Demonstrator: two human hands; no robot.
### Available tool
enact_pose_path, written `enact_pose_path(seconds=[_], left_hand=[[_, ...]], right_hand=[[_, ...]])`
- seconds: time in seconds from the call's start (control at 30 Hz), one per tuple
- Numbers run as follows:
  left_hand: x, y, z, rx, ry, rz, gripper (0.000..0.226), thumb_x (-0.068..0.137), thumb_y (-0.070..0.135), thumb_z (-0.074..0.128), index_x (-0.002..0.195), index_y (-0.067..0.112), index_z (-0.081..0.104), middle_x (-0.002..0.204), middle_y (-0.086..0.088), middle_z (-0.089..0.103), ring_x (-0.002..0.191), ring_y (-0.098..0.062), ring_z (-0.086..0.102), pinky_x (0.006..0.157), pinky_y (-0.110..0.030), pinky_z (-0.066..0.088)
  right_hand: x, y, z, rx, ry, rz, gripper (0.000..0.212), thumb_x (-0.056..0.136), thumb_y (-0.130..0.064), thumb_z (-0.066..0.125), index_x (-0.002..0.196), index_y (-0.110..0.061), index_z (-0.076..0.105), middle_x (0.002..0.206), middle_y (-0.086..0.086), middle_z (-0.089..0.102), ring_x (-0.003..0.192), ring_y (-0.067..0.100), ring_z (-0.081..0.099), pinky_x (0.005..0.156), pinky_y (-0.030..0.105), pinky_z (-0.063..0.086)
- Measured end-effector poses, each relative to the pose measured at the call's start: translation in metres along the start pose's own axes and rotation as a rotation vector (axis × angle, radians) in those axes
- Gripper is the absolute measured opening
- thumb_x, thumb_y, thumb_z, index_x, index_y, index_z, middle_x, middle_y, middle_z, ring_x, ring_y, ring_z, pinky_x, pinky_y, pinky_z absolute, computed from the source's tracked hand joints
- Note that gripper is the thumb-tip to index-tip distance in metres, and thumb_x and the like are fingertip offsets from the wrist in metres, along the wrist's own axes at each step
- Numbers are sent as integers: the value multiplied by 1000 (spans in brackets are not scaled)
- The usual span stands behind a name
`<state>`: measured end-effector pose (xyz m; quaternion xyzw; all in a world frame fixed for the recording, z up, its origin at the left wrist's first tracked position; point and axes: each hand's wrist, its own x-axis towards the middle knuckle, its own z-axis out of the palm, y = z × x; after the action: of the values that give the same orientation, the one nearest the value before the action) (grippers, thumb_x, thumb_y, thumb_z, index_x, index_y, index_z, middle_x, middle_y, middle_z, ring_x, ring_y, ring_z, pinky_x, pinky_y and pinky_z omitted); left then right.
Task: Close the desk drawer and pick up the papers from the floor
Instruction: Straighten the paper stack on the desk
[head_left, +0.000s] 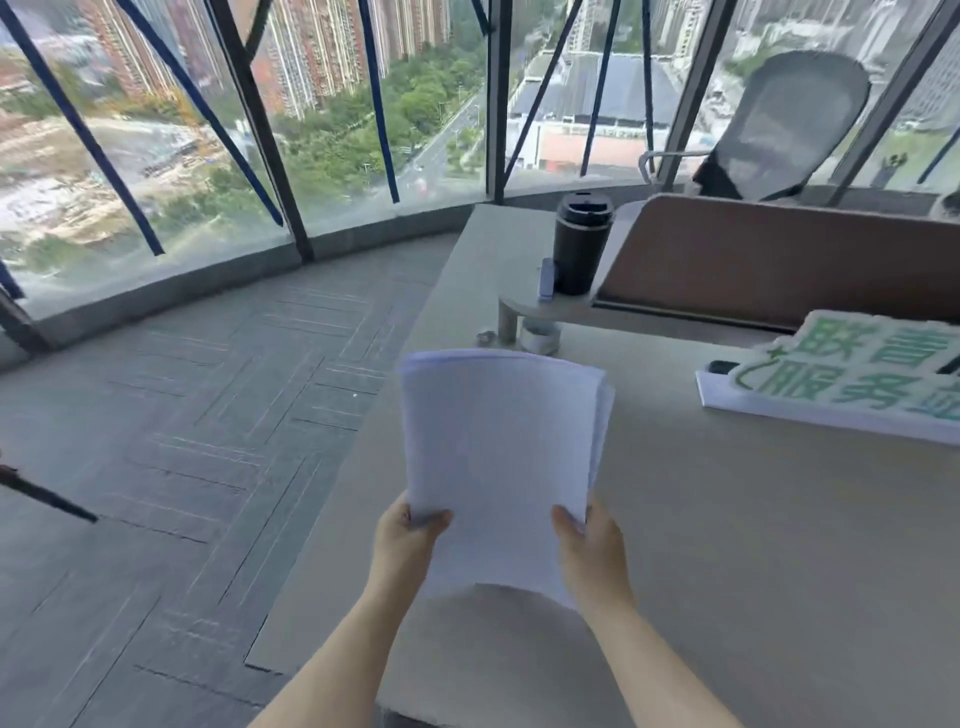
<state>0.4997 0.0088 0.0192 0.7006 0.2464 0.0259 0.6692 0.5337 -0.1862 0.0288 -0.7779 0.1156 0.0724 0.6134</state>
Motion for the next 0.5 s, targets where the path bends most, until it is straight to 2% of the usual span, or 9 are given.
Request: enact_pose_path(seconds=[0.07,0.13,0.17,0.23,0.37,0.5], left_hand=[[24,16,0,66,16,15,20,87,-1,67,82,18,67,77,-1,67,71,-17,58,65,-25,46],[51,34,-5,155,61,31,29,89,-3,64,72,19,58,67,0,57,59,-14,47,49,-15,39],[66,39,-8,205,88,31,32,88,-2,64,67,19,52,63,1,51,55,-15,42,46,-19,36],[97,41,-17,324,115,2,37,87,2,61,61,20,41,60,1,44,53,-17,36,47,-30,29],[147,27,-35,542,137,-89,42,91,2,50,60,18,29,59,1,37,50,-15,30,48,-31,20],[179,1,-55,657,134,-214,38,92,9,51,62,18,31,63,0,42,53,-18,35,51,-29,25]], right_hand=[[26,-19,8,-97,18,-7,17,90,-10,54,103,-7,64,89,6,71,84,29,67,73,40,51],[53,-40,20,-179,-16,10,15,89,-11,54,98,-8,64,84,6,67,74,28,62,63,34,44],[66,-47,28,-213,-53,32,14,87,-10,53,97,-10,63,82,5,65,70,25,59,60,32,41],[88,-52,46,-252,-137,99,17,84,-8,50,98,-13,60,84,4,64,71,24,58,60,31,43],[122,-41,91,-270,-233,215,24,85,-6,49,106,-16,55,104,7,65,94,27,61,79,35,49],[142,-22,126,-269,-261,258,27,84,-1,49,103,-18,56,110,11,68,88,25,62,73,29,47]])
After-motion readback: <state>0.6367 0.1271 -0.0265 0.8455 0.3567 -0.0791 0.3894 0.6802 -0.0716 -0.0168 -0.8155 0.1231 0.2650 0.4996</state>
